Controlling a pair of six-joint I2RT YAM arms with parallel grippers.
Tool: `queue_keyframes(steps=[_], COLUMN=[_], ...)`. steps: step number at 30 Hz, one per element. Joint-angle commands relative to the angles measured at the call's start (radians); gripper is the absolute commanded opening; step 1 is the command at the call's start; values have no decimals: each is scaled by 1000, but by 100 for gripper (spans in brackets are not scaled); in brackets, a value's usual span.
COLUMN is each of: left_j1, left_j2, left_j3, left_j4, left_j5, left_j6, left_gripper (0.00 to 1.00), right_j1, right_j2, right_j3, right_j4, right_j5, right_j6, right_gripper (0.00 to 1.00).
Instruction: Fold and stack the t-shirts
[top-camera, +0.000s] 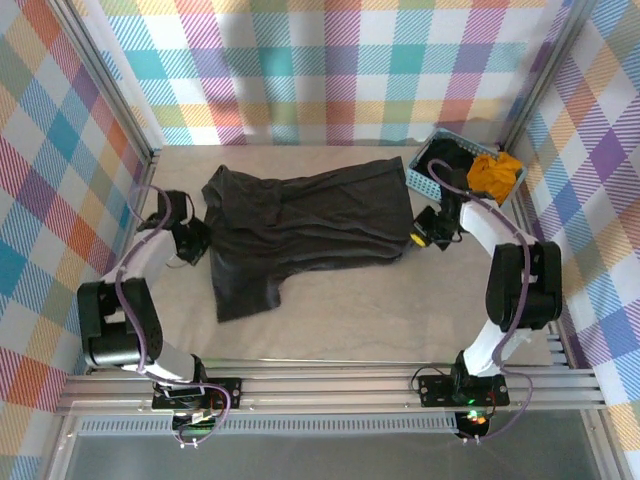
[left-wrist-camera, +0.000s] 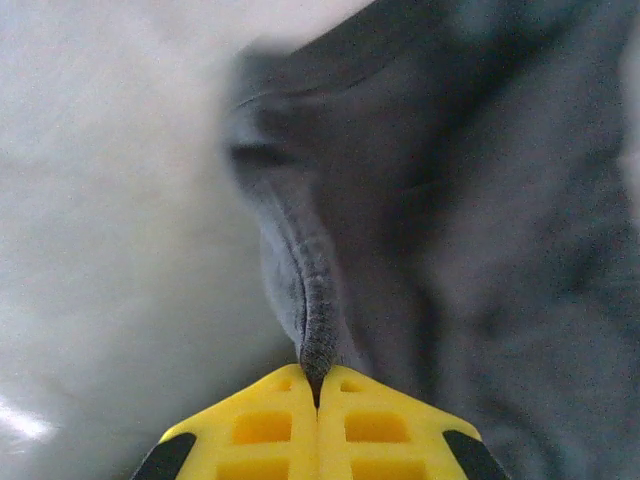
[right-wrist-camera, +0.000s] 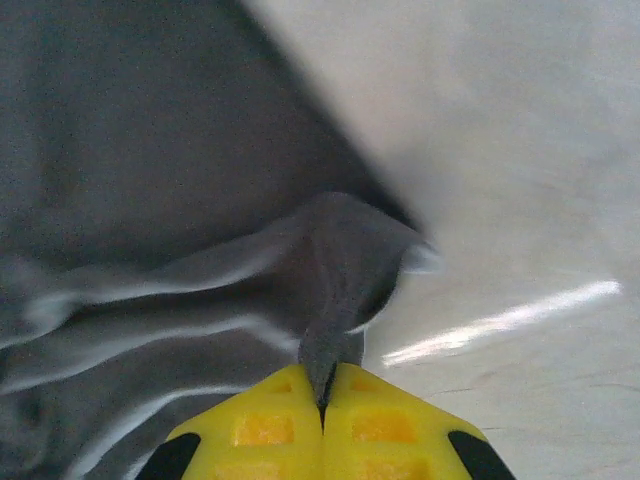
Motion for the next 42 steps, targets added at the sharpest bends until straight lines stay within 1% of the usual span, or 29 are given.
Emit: queue_keyframes(steps=[1, 3, 5, 8, 11, 13, 15, 17, 21, 24, 28, 30, 32, 35, 38, 41, 42], left_j1=[3, 13, 29, 82, 127, 147, 153, 155, 154, 158, 158, 158, 158, 158, 158, 168, 177], left_j2=[-73, -55, -36, -11, 1, -2, -10, -6, -17, 31, 129, 162, 177, 213, 263, 322, 343], left_j3=[249, 448, 657, 951, 1202, 1279, 1283, 1266, 1131, 1127, 1174, 1199, 1198, 1188, 1217, 1336, 1391], left_j4=[-23, -69, -107, -153, -209, -219, -205, -231, -173, -231, -338, -385, -389, -326, -219, -143, -109], left_j5=[24, 35, 38, 28, -32, -58, -48, -20, 40, 88, 188, 203, 205, 231, 266, 269, 273], left_j6=[-90, -107, -128, -200, -242, -264, -289, -316, -367, -372, -360, -343, -333, -345, -383, -389, -410], left_gripper=[0, 0, 0, 0, 0, 0, 0, 0, 0, 0, 0, 0, 0, 0, 0, 0, 0], right_j1=[-1, -3, -10, -41, -68, -83, -95, -99, -100, -103, -104, -104, -103, -104, -104, -117, -127], right_j2=[-85, -88, -106, -142, -184, -215, -238, -250, -250, -215, -119, -84, -46, 28, 112, 204, 228], right_j3=[191, 344, 459, 619, 739, 769, 774, 772, 716, 672, 692, 701, 717, 787, 922, 1128, 1197], right_j4=[47, 54, 98, 162, 193, 209, 215, 205, 172, 133, 54, 44, 57, 66, 90, 91, 100], right_j5=[-1, 7, 17, 30, 53, 65, 56, 33, -7, -60, -144, -172, -189, -216, -254, -273, -279], right_j6=[-48, -56, -64, -35, 0, 19, 49, 64, 75, 83, 100, 116, 126, 135, 138, 144, 156], right_gripper=[0, 0, 0, 0, 0, 0, 0, 0, 0, 0, 0, 0, 0, 0, 0, 0, 0])
